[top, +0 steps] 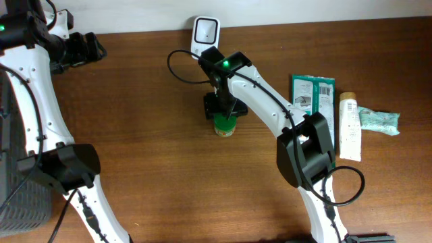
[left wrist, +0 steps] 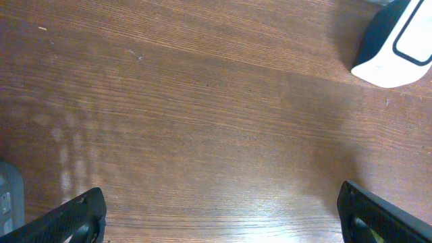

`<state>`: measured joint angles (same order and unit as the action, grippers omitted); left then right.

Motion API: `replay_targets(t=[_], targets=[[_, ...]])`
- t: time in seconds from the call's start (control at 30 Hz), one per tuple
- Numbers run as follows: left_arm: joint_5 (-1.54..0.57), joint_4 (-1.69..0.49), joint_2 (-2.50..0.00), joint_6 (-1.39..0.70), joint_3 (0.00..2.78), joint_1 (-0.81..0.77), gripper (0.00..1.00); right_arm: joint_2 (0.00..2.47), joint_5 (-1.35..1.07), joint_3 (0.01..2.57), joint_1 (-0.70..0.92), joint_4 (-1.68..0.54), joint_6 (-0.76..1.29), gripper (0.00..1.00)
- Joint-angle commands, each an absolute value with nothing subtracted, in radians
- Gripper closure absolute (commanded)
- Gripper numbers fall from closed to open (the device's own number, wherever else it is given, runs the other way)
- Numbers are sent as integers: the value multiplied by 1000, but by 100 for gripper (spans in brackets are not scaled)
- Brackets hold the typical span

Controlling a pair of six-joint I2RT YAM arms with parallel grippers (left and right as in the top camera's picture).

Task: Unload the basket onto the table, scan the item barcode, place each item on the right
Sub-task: 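Lift the green jar with the right gripper in front of the scanner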

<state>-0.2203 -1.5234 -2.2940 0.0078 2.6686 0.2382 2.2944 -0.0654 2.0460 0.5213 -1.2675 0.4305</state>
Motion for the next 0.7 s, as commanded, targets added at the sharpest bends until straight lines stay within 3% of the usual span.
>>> replay_targets(t=[0.0,0.4,0.67], targets=[[-231,-1526,-2302,12,2684,238,1,2299,-66,2058,517,-1264,415,26],[-231,-1526,-2302,12,2684,238,1,2299,-67,2017,515,-1298,258,32],[-231,-1526,-2302,12,2684,238,1,2299,-78,2089,517,-1377,213,23]])
